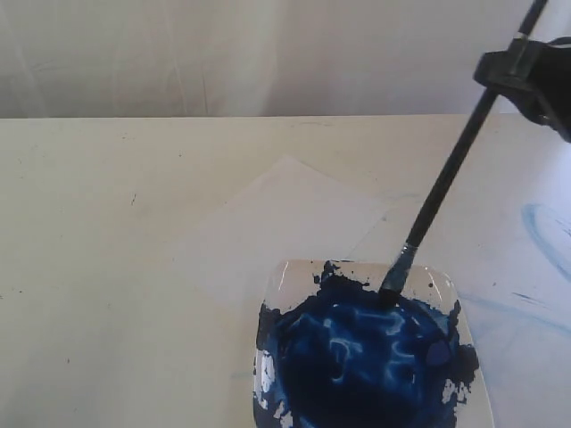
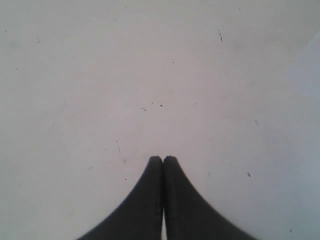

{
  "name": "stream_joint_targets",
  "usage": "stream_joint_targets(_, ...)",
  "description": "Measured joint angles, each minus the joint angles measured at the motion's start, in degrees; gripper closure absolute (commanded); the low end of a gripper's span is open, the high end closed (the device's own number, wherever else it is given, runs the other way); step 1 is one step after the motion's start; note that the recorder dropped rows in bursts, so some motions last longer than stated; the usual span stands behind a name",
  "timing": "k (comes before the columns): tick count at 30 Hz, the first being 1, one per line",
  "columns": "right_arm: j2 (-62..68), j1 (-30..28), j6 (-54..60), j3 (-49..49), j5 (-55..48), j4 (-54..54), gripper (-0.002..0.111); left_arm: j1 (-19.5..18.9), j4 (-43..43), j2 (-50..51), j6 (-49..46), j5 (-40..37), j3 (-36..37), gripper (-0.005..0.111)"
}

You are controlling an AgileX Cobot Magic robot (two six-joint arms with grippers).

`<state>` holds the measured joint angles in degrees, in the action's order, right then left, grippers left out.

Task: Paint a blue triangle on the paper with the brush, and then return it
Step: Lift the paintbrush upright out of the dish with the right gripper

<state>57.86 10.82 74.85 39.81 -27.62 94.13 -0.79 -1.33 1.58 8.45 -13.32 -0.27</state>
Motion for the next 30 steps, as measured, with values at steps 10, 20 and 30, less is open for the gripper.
stream_joint_targets(10, 4.9, 0.0, 19.4, 0.5, -9.4, 5.0, 0.108, 0.0, 0.0, 0.0, 0.0, 0.0, 0.0, 0.107)
stream_joint_targets(20, 4.9, 0.0, 24.6, 0.5, -17.1, 5.3, 0.108, 0.0, 0.0, 0.0, 0.0, 0.0, 0.0, 0.107)
stream_joint_targets(30, 3.5, 0.0, 27.9, 2.6, -5.8, 5.3, 0.108, 0.0, 0.0, 0.0, 0.0, 0.0, 0.0, 0.107)
